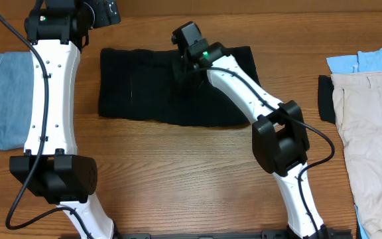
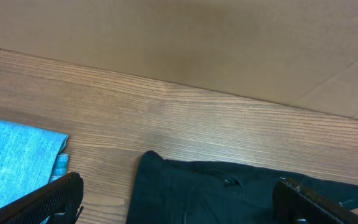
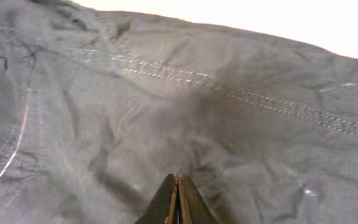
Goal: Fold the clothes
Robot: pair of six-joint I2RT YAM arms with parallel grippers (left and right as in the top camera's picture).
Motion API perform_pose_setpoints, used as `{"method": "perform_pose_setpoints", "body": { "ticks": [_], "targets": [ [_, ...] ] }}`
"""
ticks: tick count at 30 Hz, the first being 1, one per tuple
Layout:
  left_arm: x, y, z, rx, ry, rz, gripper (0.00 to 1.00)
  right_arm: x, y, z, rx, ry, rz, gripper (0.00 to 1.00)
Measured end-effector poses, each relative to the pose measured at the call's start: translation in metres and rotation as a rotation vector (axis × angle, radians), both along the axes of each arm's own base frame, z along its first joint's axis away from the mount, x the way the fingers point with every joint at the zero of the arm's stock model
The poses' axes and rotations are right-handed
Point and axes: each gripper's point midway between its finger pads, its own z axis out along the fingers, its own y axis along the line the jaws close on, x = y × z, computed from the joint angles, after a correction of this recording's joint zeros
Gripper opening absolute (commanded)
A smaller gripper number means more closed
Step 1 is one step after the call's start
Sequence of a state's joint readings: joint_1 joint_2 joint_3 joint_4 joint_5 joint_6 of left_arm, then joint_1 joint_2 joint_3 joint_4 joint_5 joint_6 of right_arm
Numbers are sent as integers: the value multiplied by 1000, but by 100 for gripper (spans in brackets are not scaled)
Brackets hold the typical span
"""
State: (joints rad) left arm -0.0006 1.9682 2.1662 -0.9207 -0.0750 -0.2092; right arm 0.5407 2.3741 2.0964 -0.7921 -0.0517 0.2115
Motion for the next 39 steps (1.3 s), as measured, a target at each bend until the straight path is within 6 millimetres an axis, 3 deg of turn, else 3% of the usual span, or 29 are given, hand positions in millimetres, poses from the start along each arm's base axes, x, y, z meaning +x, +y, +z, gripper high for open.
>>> {"method": "perform_pose_setpoints", "body": {
  "ticks": [4, 6, 10, 15, 19, 20, 25, 29, 35, 39],
  "targets": [
    [0, 0, 0, 0, 0, 0, 100, 6, 1, -3, 10, -17, -3, 4],
    [0, 0, 0, 0, 0, 0, 100, 4, 3, -20, 6, 13, 4, 4],
    [0, 0, 0, 0, 0, 0, 100, -8, 2, -71, -21, 109, 18, 4],
    [0, 0, 0, 0, 0, 0, 100, -2, 5, -62, -6, 92, 19, 4],
    [0, 0, 0, 0, 0, 0, 100, 32, 3, -12, 53, -12, -8, 4],
    [0, 0, 0, 0, 0, 0, 100, 37, 0, -7, 60, -25, -16, 4],
    [0, 0, 0, 0, 0, 0, 100, 40, -4, -19, 59, -10, -22, 4],
    [0, 0, 0, 0, 0, 0, 100, 30, 1, -71, 57, 83, 3, 4],
    [0, 0, 0, 0, 0, 0, 100, 31, 3, -65, 70, 78, 9, 4],
    [0, 0, 0, 0, 0, 0, 100, 52, 13, -24, 121, -28, 15, 4]
  ]
}}
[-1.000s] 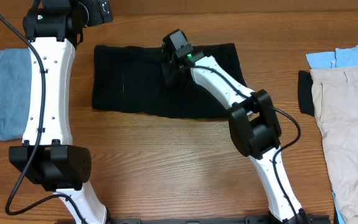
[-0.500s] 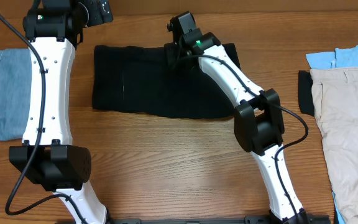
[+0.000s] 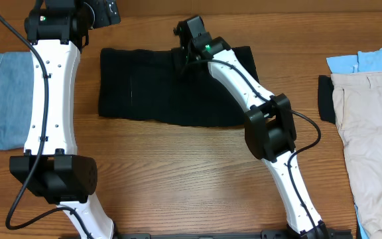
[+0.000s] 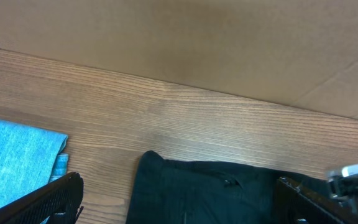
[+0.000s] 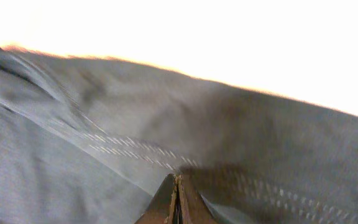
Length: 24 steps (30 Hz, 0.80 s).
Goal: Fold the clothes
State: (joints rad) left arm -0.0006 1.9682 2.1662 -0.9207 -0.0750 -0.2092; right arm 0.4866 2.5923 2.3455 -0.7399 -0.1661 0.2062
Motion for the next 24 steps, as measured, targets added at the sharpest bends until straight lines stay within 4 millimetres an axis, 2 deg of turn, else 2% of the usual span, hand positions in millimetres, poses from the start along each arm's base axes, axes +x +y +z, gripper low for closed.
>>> {"method": "perform_pose_setpoints", "body": {
  "ticks": [2, 6, 9, 11, 12, 16, 18, 20, 21, 23, 24],
  "targets": [
    [0, 0, 0, 0, 0, 0, 100, 8, 4, 13, 21, -47, 1, 4],
    [0, 0, 0, 0, 0, 0, 100, 16, 7, 18, 31, -90, 3, 4],
    [0, 0, 0, 0, 0, 0, 100, 17, 7, -8, 17, -68, 5, 4],
    [0, 0, 0, 0, 0, 0, 100, 13, 5, -39, -10, -26, 5, 4],
    [0, 0, 0, 0, 0, 0, 100, 13, 5, -44, -10, -24, 5, 4],
    [0, 0, 0, 0, 0, 0, 100, 19, 8, -37, 5, -53, 5, 5],
    [0, 0, 0, 0, 0, 0, 100, 21, 7, -26, 7, -60, 2, 8],
    [0, 0, 0, 0, 0, 0, 100, 15, 1, -3, -3, -42, -1, 9],
    [0, 0, 0, 0, 0, 0, 100, 8, -10, 26, -12, -34, -11, 9],
    [0, 0, 0, 0, 0, 0, 100, -4, -31, 72, -44, -35, -44, 9],
    [0, 0, 0, 0, 0, 0, 100, -16, -51, 108, -66, -36, -71, 9]
  ]
}}
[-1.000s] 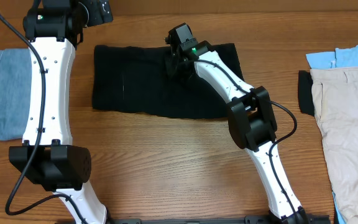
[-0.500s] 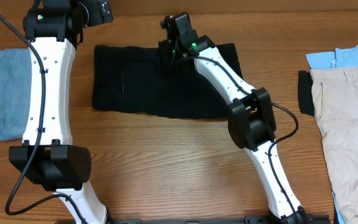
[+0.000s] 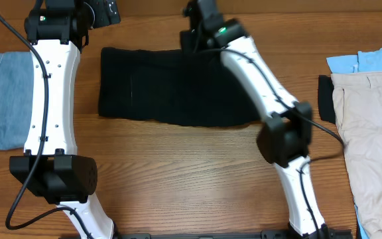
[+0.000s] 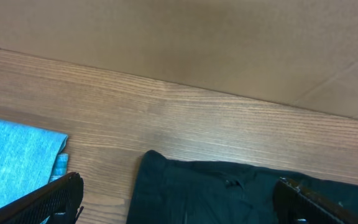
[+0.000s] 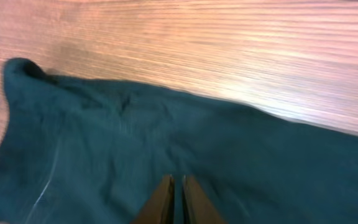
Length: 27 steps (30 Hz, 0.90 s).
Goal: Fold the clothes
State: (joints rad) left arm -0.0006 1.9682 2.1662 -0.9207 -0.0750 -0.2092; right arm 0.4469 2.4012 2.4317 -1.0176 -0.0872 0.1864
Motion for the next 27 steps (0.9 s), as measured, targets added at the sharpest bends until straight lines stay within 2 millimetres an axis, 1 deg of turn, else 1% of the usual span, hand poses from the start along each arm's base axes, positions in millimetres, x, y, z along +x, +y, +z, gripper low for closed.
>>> {"method": "perform_pose_setpoints", "body": {
  "ticks": [1, 2, 3, 4, 6, 7, 11, 13, 14, 15, 16, 17, 19, 20, 22, 24, 25, 26, 27],
  "targets": [
    [0, 0, 0, 0, 0, 0, 100, -9, -15, 31, -7, -15, -20, 9],
    [0, 0, 0, 0, 0, 0, 100, -24, -30, 51, -27, 3, -34, 9],
    [0, 0, 0, 0, 0, 0, 100, -33, -39, 61, -37, 13, -43, 9],
    [0, 0, 0, 0, 0, 0, 100, -43, -47, 65, -53, 40, -50, 9],
    [0, 0, 0, 0, 0, 0, 100, -56, -51, 54, -79, 105, -45, 9],
    [1, 0, 1, 0, -4, 0, 100, -63, -52, 43, -90, 154, -37, 9],
    [2, 0, 3, 0, -14, 0, 100, -75, -48, 17, -83, 248, -12, 9],
    [-4, 0, -4, 0, 23, 0, 100, -80, -40, 0, -49, 291, 14, 9],
    [-14, 0, -14, 2, 81, -1, 100, -80, -38, -5, -42, 299, 20, 9],
    [-17, 1, -18, 2, 99, -1, 100, -83, -32, -17, -26, 319, 36, 9],
    [-24, 2, -26, -1, 140, -1, 100, -81, -27, -26, -15, 316, 45, 9],
    [-28, 5, -36, -6, 176, 1, 100, -87, -22, -43, -19, 342, 56, 9],
    [-30, 11, -60, -21, 242, -6, 100, -92, -13, -63, -19, 356, 74, 9],
    [-34, 13, -76, -40, 295, -28, 100, -94, -4, -77, -12, 348, 92, 8],
    [-34, 21, -112, -93, 385, -66, 100, -98, 3, -89, -12, 345, 108, 9],
    [-36, 28, -144, -158, 456, -98, 100, -101, 11, -100, -8, 335, 126, 8],
    [-36, 30, -154, -179, 477, -106, 100, -101, 17, -105, 0, 318, 138, 8],
    [-38, 32, -175, -227, 519, -139, 100, -100, 20, -106, 6, 306, 144, 8],
    [-41, 32, -185, -256, 546, -153, 100, -99, 23, -109, 12, 295, 148, 8]
  ]
}}
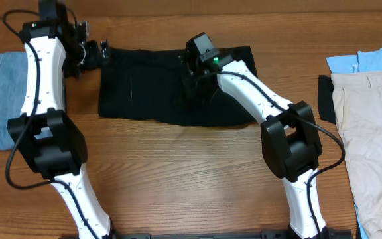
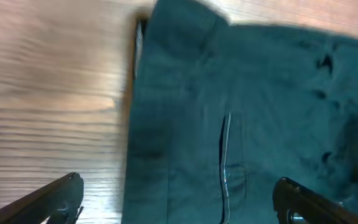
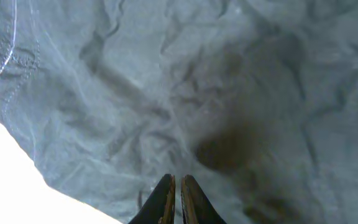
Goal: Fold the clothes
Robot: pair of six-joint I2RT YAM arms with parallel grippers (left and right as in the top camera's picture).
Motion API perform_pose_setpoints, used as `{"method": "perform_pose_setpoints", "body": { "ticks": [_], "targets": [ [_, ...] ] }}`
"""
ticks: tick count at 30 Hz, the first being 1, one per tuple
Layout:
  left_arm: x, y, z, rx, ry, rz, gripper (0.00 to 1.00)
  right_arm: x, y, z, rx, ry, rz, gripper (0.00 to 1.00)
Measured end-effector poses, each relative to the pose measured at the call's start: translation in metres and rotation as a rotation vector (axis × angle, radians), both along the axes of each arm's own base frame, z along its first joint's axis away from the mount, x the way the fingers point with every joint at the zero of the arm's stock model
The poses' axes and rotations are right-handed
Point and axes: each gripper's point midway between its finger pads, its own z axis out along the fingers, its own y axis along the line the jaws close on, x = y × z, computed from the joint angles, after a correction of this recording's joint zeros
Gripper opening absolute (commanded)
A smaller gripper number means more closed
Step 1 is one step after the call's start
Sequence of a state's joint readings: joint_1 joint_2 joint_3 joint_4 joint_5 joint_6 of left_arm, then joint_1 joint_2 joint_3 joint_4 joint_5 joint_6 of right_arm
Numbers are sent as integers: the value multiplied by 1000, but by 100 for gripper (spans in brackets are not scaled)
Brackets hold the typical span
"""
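Note:
A black garment (image 1: 174,86) lies flat as a wide band across the back middle of the table. My left gripper (image 1: 97,53) hangs wide open at the garment's left edge. In the left wrist view that edge (image 2: 166,124) lies between the two spread fingers (image 2: 61,194). My right gripper (image 1: 194,72) hovers low over the garment's upper middle. In the right wrist view its fingertips (image 3: 179,186) are all but closed, a hairline apart, with wrinkled dark cloth (image 3: 229,93) below and nothing gripped.
Folded blue denim lies at the far left. At the right edge sit beige trousers (image 1: 370,133), a light blue garment (image 1: 377,60) and a small black piece (image 1: 325,98). Bare wood (image 1: 191,172) fills the front half.
My left gripper, which faced the back wall near the garment's far left corner, now points down over the garment's left edge. My right gripper has come back from the far edge to over the cloth.
My right gripper was shut low over the garment's upper middle, then at its far hem, then higher past the far edge, and now sits over the cloth again. My left gripper stayed open and still until this last moment. The garment has kept its shape.

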State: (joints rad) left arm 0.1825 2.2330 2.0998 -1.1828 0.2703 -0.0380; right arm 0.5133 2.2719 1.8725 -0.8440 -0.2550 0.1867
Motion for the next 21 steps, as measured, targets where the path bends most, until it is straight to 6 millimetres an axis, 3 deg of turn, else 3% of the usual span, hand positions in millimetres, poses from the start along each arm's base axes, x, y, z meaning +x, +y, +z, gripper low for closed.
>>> {"method": "perform_pose_setpoints", "body": {
  "ticks": [4, 11, 13, 18, 20, 21],
  "targets": [
    [-6, -9, -50, -66, 98, -72, 100, 3, 5, -7, 13, -22, 5, 8],
    [-12, -19, -94, -136, 173, -129, 100, 4, 5, -23, 15, -25, 4, 8],
    [-13, -19, -97, -136, 180, -132, 100, 4, 5, -23, 15, -28, 5, 8],
    [-13, -18, -99, -117, 181, -144, 86, 5, 6, -23, 18, -31, 4, 8],
    [-12, -18, -102, -108, 176, -147, 79, 5, 6, -23, 18, -31, 5, 8],
    [-12, -19, -104, -104, 167, -150, 68, 5, 6, -23, 18, -31, 5, 8]
  ]
}}
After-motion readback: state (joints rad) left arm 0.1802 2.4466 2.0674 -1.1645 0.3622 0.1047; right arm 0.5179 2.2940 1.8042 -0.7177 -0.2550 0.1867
